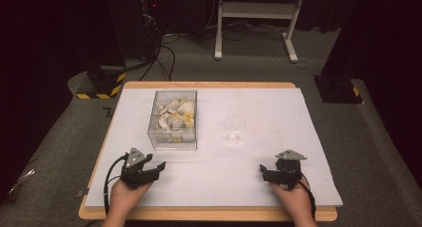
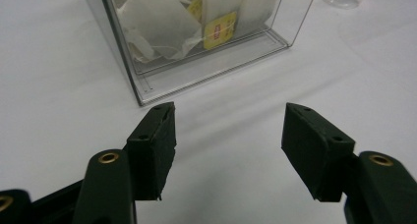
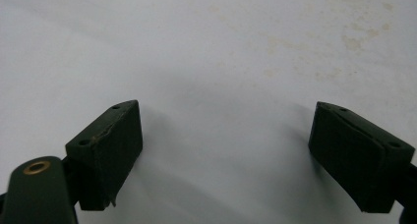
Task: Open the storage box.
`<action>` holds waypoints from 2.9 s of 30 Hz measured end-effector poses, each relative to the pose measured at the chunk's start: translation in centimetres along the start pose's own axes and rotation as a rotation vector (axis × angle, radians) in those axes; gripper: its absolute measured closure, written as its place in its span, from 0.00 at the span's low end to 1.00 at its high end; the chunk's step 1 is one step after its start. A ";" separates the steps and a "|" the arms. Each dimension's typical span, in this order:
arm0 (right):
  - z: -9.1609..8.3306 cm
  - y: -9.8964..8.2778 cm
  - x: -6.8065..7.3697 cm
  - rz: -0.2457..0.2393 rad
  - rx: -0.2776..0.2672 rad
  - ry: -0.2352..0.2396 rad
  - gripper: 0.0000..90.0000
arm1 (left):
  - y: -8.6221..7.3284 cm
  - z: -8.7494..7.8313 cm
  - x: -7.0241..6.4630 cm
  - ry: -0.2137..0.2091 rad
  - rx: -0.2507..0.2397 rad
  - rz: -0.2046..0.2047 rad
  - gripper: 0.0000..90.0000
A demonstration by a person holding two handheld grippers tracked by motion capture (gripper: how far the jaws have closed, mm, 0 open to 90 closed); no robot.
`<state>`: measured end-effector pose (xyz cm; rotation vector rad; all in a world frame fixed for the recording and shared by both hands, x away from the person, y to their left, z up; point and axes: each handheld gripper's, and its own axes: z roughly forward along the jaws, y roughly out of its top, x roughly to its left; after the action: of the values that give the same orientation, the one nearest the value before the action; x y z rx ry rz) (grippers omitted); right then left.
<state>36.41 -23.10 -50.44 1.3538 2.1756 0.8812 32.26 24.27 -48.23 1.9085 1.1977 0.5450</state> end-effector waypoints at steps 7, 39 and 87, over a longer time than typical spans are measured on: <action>0.0 0.0 0.0 0.006 0.003 0.002 0.14 | 0.0 -0.5 0.9 0.023 0.006 -0.009 0.44; 0.0 0.0 0.0 0.007 0.004 0.006 0.14 | 2.9 1.6 -0.3 0.008 -0.047 0.003 0.40; 0.0 0.0 0.0 0.006 0.003 0.004 0.14 | 5.6 4.0 -1.0 0.018 -0.114 0.009 0.33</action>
<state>36.41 -23.10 -50.44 1.3622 2.1783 0.8840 37.61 20.48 -45.99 1.8171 1.1459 0.6235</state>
